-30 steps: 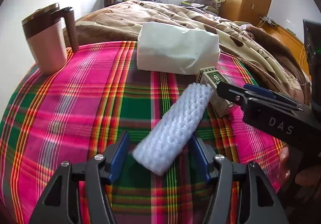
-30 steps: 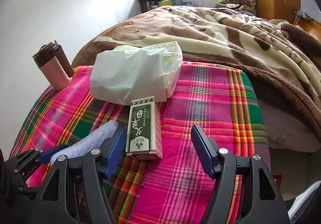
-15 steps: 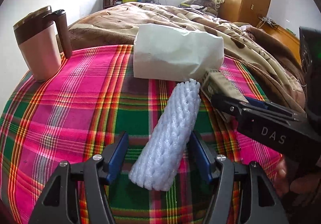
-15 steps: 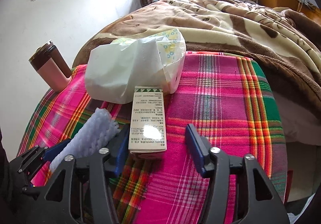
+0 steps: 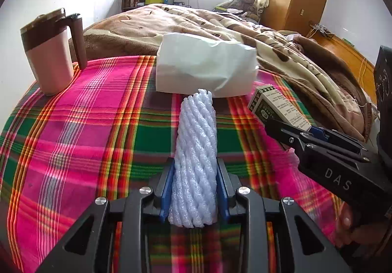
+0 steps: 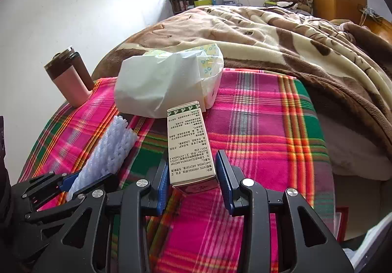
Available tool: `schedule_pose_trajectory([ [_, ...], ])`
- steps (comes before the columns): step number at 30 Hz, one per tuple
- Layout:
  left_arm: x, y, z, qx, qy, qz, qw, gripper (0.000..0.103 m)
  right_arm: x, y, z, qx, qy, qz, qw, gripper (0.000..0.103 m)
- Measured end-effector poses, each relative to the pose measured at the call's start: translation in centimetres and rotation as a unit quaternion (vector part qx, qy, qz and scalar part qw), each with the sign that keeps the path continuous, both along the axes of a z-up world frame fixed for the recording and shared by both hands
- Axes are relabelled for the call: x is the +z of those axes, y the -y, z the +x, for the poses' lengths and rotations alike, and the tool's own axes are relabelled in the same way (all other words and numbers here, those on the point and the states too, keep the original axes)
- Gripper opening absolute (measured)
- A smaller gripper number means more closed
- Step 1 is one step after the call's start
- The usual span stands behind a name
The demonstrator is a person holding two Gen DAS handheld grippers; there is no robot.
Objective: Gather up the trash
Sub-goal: 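Carry the foam sleeve and medicine box over the white bin with both grippers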
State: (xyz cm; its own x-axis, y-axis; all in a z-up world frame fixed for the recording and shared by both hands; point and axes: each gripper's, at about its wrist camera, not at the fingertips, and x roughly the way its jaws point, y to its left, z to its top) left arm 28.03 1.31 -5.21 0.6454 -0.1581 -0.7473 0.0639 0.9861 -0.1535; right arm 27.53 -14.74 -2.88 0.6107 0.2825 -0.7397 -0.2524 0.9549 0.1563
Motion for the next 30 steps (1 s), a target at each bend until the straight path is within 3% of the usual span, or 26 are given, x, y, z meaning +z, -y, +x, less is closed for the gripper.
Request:
schedule_pose_trajectory([
  [15, 4.9, 2.9, -6.8, -0.032, 0.053, 0.002, 0.9981, 0.033, 3.2, 3.4, -6.9, -0.031, 0.039, 0.033, 0.998, 0.037],
  [30, 7.8, 6.3, -12.4, -0.078, 0.098, 0.000, 0.9921, 0.033, 5.4, 7.2, -12.8, -0.073, 0.082, 0.054, 0.993, 0.037],
])
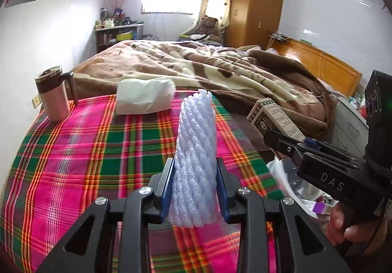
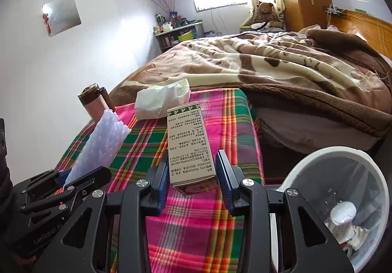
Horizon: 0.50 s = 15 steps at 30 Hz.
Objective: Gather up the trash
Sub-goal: 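Carry the foam sleeve and medicine box over the white bin with both grippers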
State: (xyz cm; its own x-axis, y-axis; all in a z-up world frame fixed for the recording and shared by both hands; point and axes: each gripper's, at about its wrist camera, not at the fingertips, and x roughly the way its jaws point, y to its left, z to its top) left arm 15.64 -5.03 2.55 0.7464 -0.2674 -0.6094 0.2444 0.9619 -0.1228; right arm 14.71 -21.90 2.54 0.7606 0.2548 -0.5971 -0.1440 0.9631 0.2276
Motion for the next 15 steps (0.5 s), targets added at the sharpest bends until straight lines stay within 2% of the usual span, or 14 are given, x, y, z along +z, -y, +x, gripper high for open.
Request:
schedule_pose_trajectory([
  [15, 1.0, 5.0, -3.1, -0.064, 0.024, -0.003, 0.9977, 0.033, 0.9, 5.0, -4.2, -0.076, 0.027, 0.004, 0.997, 0.037],
])
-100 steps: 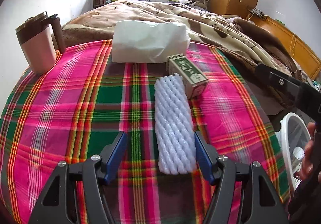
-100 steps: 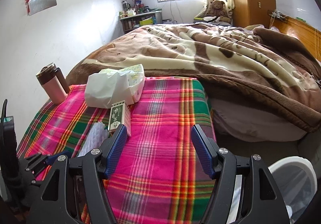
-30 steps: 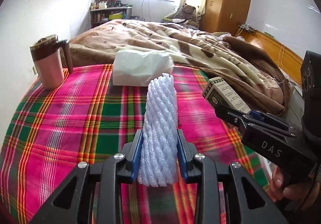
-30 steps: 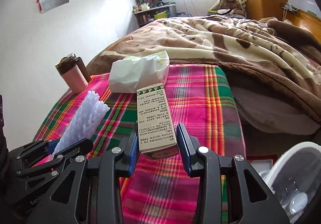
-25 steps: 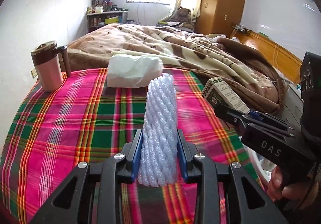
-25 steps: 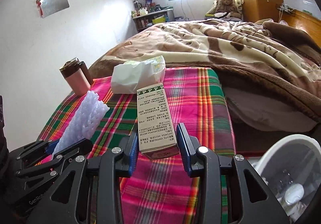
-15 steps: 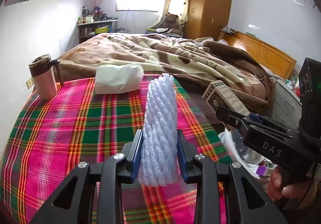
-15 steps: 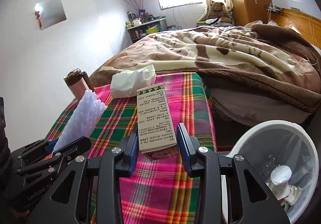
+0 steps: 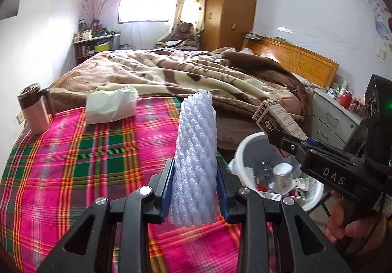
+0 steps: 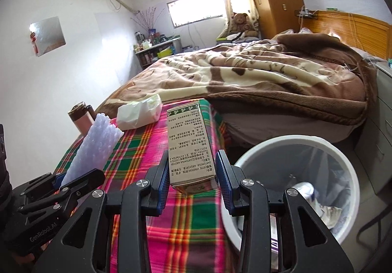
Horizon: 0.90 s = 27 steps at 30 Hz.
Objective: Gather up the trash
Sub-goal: 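Carry the foam sleeve and medicine box over the white bin with both grippers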
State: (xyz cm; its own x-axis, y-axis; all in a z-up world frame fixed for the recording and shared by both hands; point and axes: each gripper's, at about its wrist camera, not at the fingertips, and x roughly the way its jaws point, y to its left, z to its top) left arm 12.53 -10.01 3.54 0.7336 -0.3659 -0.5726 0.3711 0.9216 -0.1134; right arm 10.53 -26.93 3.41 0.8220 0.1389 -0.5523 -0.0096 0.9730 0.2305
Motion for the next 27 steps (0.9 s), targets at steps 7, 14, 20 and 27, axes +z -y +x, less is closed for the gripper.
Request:
schedule_pose_trajectory([
  [7, -0.3, 3.3, -0.6, -0.036, -0.003, -0.002, 0.9993, 0.033, -0.3, 3.0, -1.7, -0.051, 0.003, -0.004, 0.999, 0.037],
  [14, -0.4, 6.4, -0.6, -0.069, -0.009, -0.004, 0.9976, 0.033, -0.7, 5.8, -3.1, -0.101, -0.006, -0.010, 0.995, 0.037],
  [20, -0.9, 9.2, -0.4, -0.095, -0.018, 0.000, 0.9953, 0.033, -1.3, 7.9, -3.7, -0.136, -0.021, -0.018, 0.990, 0.037],
  [27, -2.3, 12.3, -0.2, -0.118, -0.040, 0.009, 0.9921, 0.033, -2.9, 9.7, -4.2, -0.160, -0.049, -0.022, 0.986, 0.037],
])
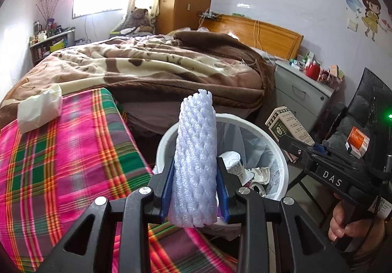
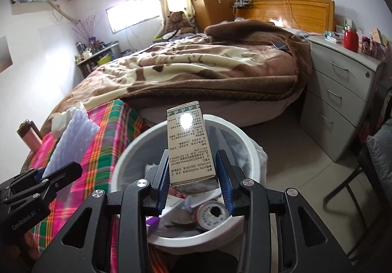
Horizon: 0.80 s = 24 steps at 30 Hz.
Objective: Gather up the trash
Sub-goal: 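Carry the foam sleeve and medicine box over the white bin with both grippers, then open both grippers to drop the foam sleeve and box into the bin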
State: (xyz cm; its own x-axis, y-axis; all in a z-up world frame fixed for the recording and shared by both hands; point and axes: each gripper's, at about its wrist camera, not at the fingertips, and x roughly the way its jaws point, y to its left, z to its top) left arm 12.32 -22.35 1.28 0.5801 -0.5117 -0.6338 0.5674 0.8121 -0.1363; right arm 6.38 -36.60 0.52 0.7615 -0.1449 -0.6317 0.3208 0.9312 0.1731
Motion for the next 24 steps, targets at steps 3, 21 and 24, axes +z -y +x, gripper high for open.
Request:
schedule_pose_trajectory([
  [3, -0.4, 1.0, 0.0, -0.005, -0.005, 0.006, 1.0000, 0.033, -0.6, 0.6, 0.0, -0.007, -0.014, 0.002, 1.000, 0.037],
  [21, -1.4, 3.8, 0.8, -0.003, -0.022, 0.029, 0.9994, 0.066, -2.3, 2.0, 0.7, -0.010, -0.052, 0.002, 0.999, 0.044],
  [24, -1.4, 3.6, 0.8, -0.001, -0.022, 0.030, 0.9993, 0.066, -2.1, 2.1, 0.6, -0.010, -0.046, 0.009, 0.999, 0.057],
])
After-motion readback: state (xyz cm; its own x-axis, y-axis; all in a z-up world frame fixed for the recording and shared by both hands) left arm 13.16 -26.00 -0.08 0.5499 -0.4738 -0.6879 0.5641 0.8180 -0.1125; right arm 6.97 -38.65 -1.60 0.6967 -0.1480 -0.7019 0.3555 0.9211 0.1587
